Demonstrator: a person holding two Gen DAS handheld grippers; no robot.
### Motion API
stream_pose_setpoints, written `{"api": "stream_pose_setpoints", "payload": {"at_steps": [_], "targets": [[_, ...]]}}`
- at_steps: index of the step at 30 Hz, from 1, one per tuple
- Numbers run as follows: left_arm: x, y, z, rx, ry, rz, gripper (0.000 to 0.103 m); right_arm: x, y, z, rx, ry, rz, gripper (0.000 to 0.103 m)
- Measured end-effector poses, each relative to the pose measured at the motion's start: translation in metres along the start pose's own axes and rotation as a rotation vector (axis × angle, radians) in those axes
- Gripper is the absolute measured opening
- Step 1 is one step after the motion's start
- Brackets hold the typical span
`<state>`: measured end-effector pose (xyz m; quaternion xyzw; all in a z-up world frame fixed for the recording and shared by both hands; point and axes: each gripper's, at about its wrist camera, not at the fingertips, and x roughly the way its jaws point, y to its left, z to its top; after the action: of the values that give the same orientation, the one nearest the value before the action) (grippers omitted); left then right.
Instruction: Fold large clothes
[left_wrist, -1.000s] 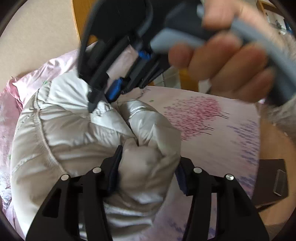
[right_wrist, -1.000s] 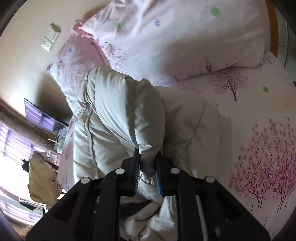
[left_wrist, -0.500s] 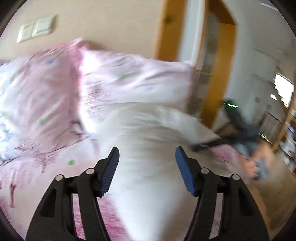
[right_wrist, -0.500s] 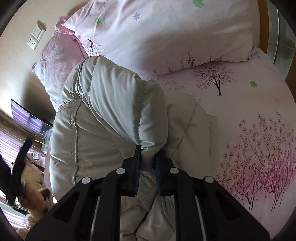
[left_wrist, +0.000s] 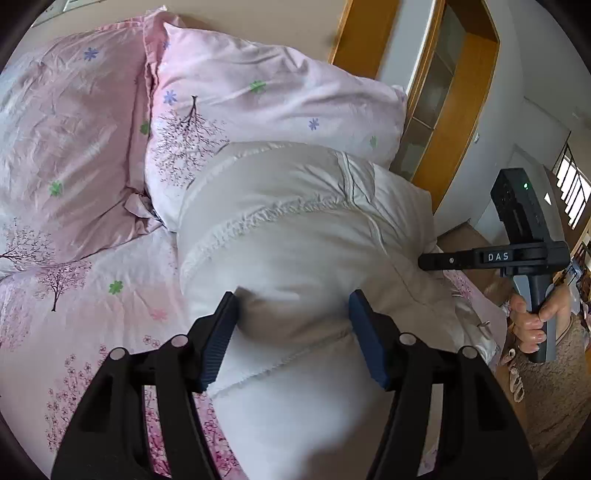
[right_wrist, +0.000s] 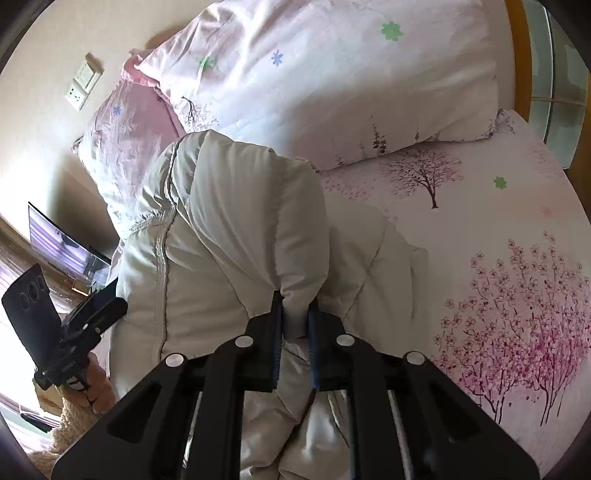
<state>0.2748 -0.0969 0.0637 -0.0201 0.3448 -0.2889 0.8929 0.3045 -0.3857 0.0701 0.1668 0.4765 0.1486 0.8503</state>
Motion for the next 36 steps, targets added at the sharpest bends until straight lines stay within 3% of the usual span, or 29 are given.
{"api": "stream_pose_setpoints", "payload": {"at_steps": [10, 14, 17, 22, 36], "targets": [[0.022, -0.032, -0.002, 0.077, 0.046, 0.044, 0.066, 0.014, -0.024, -0.006, 0.078, 0.023, -0.015, 0.013], [0.029, -0.040, -0.002, 0.099, 0.067, 0.070, 0.068, 0.021, -0.032, -0.008, 0.103, 0.035, -0.033, 0.019], [0.032, -0.042, -0.004, 0.107, 0.081, 0.078, 0.070, 0.007, -0.027, -0.013, 0.089, -0.006, -0.058, 0.024], [0.033, -0.035, -0.004, 0.087, 0.092, 0.059, 0.071, -0.018, -0.028, -0.030, 0.115, -0.028, 0.044, 0.040], [0.033, -0.035, -0.004, 0.082, 0.093, 0.053, 0.072, -0.022, -0.030, -0.074, 0.119, 0.003, 0.184, 0.037]]}}
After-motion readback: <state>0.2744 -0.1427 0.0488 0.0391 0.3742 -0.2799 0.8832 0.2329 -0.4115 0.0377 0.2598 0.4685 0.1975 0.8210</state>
